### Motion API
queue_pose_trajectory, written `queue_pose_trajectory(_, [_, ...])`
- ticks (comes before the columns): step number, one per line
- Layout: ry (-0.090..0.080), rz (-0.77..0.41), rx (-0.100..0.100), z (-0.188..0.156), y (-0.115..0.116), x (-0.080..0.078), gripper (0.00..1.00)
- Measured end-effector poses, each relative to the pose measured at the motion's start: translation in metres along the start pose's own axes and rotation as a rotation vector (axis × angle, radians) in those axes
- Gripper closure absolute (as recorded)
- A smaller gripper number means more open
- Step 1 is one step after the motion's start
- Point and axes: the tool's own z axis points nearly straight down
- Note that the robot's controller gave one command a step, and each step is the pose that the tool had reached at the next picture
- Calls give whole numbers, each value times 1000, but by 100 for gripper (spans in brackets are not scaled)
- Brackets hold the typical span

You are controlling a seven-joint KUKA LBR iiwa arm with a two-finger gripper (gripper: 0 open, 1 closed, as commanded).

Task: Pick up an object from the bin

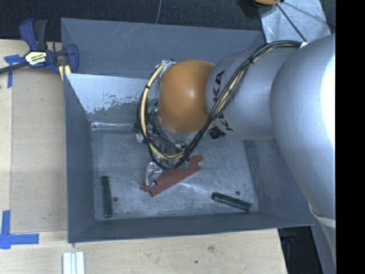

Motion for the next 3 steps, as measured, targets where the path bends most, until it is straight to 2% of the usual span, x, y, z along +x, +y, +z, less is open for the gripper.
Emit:
queue_pose_trajectory(1, [-25, -244, -1, 22, -68, -24, 100])
queue_pose_trajectory(2, [-25, -243, -1, 22, -68, -24, 100])
queue_pose_trajectory(3, [1, -450, 0, -163, -79, -10, 100])
